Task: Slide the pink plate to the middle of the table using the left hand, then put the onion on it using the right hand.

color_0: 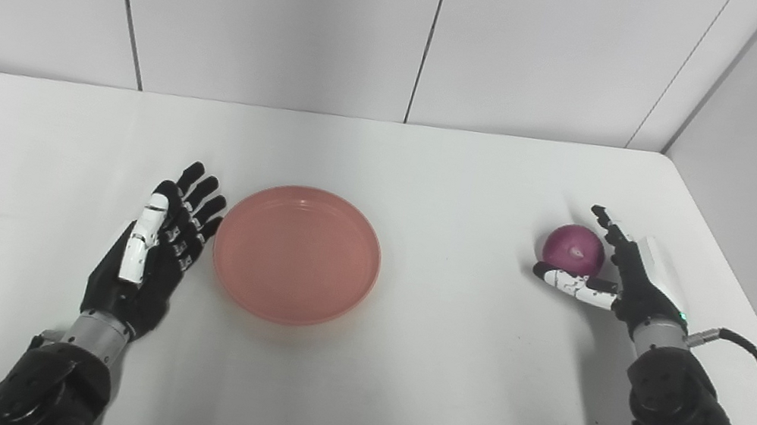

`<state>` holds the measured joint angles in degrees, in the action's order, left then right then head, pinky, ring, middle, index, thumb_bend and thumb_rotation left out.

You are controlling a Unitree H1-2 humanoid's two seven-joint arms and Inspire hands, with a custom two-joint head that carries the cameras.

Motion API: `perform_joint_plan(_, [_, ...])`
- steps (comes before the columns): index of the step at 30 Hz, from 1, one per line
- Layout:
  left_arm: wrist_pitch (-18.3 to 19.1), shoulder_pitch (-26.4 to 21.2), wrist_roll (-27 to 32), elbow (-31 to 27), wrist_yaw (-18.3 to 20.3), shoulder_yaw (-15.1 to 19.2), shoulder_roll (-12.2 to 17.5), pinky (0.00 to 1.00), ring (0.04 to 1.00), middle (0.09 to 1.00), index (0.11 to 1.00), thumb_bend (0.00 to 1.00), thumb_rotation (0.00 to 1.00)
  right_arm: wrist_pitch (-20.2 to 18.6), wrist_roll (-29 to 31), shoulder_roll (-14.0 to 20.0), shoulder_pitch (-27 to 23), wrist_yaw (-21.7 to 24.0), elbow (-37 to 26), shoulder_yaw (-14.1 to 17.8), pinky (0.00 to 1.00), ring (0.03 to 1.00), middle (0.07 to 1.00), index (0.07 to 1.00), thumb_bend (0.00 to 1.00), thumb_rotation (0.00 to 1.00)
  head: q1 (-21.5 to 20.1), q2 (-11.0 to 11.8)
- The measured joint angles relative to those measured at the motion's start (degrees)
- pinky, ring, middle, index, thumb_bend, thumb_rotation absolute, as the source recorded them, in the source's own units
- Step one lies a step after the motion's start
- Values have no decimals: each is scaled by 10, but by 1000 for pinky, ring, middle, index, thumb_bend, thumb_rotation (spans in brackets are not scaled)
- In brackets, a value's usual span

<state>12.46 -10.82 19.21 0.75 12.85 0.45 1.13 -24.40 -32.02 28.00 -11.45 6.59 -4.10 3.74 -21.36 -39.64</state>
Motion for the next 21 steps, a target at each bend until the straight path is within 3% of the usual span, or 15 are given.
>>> perform_joint_plan(6, [0,0,0,0,0,1,1,978,972,988,974,490,1000,0,-1,4,-3,1,9,-4,795,889,919,936,1000,462,0,0])
perform_joint_plan(21, [0,0,0,1,6,0,2,976,976,992,976,489,1000,-1,2,21,-25,2,37,-6,804,900,927,939,1000,423,-1,-2])
